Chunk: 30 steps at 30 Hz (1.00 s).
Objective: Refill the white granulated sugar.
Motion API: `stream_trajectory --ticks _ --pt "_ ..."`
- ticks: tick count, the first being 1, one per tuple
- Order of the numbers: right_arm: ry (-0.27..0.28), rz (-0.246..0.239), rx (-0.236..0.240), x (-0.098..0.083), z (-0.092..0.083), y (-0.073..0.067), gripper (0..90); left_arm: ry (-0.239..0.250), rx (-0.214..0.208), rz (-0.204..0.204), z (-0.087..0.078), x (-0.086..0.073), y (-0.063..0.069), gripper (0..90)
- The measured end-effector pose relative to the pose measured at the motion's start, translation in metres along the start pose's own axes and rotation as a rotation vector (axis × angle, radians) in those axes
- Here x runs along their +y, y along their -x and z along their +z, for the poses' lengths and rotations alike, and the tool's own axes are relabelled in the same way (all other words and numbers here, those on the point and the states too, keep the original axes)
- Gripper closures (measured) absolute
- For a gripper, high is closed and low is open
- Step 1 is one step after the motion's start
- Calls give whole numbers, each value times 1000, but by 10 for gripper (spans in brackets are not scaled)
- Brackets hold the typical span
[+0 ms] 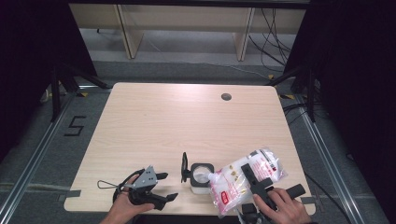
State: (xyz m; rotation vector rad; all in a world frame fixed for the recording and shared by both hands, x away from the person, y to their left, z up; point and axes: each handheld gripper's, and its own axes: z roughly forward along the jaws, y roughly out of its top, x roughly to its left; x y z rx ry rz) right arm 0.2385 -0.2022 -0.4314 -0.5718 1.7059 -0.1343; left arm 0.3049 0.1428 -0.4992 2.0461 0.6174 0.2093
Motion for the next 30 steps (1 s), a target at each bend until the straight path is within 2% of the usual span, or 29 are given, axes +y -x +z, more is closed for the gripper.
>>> stream_trajectory --ticks 1,4,5,8,9,10,14,16,17,19,22,30 --pt "-9 17 -1 0 -1 -1 541 -1 1 1 0 0 0 204" --pt "15 29 -3 -1 0 -1 543 0 0 1 0 0 0 204" --pt "10 57 5 -3 0 -3 544 -2 -1 -1 0 0 0 204" --pt "26 38 -2 -4 2 -3 544 2 -6 -3 0 0 0 204" --pt "26 51 3 -4 2 -4 544 1 -9 -4 0 0 0 204" --pt "27 89 -13 -4 2 -8 544 2 -3 -4 0 0 0 203" --pt "33 74 -17 -5 3 -8 544 1 -3 -3 0 0 0 204" --pt "25 96 -12 -5 3 -9 544 1 -2 -3 0 0 0 204" --pt "26 75 -15 -5 2 -7 544 1 -2 -3 0 0 0 204" --pt "30 69 -21 -6 2 -5 545 -1 1 -2 0 0 0 204" --pt "9 107 -16 -5 -1 -7 544 1 -2 -2 0 0 0 204" --pt "17 89 -10 -5 0 -5 544 0 1 -4 0 0 1 204"
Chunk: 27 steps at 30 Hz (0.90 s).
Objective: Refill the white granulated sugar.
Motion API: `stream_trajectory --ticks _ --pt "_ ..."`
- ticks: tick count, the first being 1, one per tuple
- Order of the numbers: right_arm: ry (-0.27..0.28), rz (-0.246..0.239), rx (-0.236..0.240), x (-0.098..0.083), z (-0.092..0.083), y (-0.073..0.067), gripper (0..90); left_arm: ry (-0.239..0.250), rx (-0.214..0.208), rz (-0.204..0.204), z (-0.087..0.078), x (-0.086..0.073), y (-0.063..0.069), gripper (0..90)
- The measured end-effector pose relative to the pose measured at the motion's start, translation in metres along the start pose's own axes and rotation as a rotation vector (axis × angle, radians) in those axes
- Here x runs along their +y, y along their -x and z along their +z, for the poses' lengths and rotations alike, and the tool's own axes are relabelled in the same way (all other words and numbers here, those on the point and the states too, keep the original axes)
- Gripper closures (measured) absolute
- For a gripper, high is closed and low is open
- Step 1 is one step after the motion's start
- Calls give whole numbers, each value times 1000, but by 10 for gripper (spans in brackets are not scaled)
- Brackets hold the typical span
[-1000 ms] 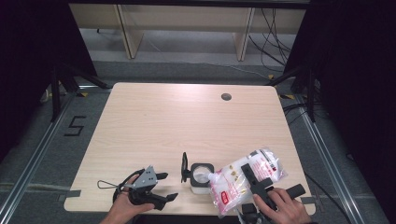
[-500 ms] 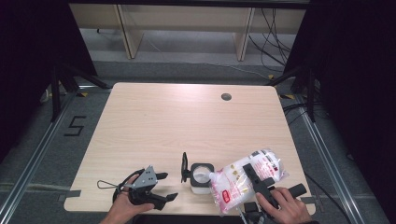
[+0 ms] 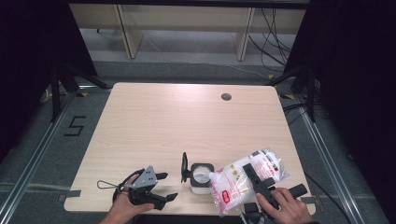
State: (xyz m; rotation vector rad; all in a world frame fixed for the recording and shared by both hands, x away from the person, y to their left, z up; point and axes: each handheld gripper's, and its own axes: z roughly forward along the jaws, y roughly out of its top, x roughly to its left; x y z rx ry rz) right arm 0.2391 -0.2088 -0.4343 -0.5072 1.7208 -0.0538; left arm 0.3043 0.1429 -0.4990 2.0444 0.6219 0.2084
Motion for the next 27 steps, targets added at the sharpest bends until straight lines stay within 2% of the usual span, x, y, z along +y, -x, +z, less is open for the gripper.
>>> stream_trajectory --ticks 3,5,17,18,20,27 --pt "-1 6 1 0 0 -1 544 1 -1 1 0 0 0 204" --pt "18 -7 -3 0 1 0 545 -1 0 1 0 0 0 203" --pt "21 -20 -15 0 -1 2 544 7 -2 -2 0 0 0 204" --pt "11 9 -8 0 -2 1 545 7 -3 2 1 0 0 204" --pt "8 18 -10 -1 -2 1 545 10 -1 0 1 0 0 204" --pt "4 17 -6 -1 -2 0 545 8 0 -3 1 -1 0 203"
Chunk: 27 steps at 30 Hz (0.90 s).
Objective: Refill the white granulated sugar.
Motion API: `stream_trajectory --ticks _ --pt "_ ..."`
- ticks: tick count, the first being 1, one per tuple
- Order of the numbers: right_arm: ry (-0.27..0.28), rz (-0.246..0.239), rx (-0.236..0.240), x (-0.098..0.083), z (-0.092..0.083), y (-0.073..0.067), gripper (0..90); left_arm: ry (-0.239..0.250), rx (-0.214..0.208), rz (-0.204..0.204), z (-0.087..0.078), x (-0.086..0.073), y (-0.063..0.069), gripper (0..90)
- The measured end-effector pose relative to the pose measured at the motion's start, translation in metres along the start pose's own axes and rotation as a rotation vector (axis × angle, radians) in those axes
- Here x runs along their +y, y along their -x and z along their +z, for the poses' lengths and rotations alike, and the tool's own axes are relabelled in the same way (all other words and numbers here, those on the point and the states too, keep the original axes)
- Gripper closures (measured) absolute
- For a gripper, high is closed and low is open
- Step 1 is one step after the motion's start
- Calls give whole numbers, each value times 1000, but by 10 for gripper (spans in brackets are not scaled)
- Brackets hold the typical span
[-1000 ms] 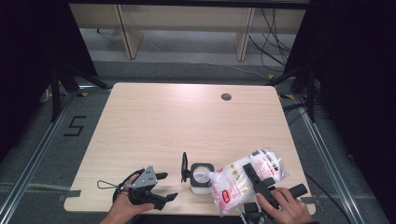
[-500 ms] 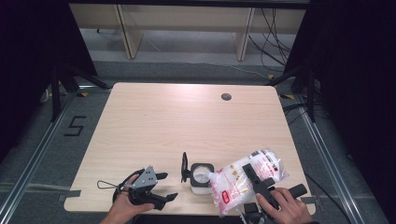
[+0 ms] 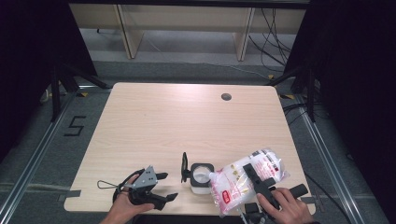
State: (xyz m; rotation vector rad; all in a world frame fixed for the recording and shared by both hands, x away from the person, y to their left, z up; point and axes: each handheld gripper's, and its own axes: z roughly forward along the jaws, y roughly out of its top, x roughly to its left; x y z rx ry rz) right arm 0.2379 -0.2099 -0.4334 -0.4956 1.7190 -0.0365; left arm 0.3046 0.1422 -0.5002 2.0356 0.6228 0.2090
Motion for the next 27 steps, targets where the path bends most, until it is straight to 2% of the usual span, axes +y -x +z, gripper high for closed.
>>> stream_trajectory --ticks 11,16,21,27 --pt "1 -3 0 0 0 0 545 0 -1 3 0 0 0 204" --pt "10 -29 -7 0 0 2 545 0 -7 -2 0 0 0 204" --pt "3 -19 -3 0 0 1 545 -5 -4 2 0 0 0 204" --pt "5 -36 -1 1 0 2 545 -5 -4 3 0 0 0 204"
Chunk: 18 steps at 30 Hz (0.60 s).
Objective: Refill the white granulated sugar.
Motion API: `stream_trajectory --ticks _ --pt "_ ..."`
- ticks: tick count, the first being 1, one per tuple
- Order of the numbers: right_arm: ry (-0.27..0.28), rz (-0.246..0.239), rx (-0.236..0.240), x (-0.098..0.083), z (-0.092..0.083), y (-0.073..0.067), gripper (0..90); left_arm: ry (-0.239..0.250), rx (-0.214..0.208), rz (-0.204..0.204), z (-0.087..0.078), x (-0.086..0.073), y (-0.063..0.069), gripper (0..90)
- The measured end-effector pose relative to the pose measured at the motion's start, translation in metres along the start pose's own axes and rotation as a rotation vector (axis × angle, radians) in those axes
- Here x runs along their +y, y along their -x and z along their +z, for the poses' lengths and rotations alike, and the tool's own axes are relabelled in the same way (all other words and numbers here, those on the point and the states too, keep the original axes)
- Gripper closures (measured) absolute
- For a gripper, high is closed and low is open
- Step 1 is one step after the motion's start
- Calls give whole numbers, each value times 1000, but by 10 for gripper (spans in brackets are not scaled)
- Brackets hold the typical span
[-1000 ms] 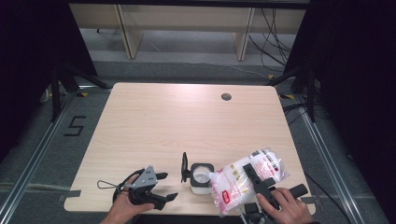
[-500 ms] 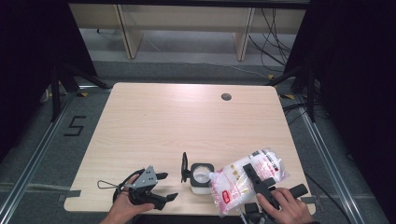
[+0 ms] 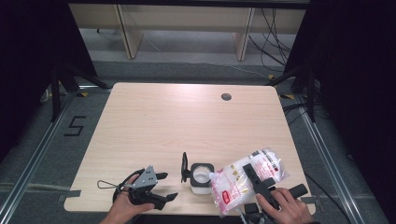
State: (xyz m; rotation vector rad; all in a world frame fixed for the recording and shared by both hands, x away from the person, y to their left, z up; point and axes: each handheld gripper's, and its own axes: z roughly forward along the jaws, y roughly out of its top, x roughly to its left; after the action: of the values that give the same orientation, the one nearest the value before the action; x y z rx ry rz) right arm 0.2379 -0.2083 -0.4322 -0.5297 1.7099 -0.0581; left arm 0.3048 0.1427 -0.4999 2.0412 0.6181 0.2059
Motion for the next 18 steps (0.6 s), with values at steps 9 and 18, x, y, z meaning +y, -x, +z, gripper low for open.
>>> stream_trajectory --ticks 9,18 --pt "4 -20 -1 1 0 2 545 7 0 -2 0 0 0 204" --pt "-10 7 8 1 -2 1 545 4 -2 -4 0 0 0 204"
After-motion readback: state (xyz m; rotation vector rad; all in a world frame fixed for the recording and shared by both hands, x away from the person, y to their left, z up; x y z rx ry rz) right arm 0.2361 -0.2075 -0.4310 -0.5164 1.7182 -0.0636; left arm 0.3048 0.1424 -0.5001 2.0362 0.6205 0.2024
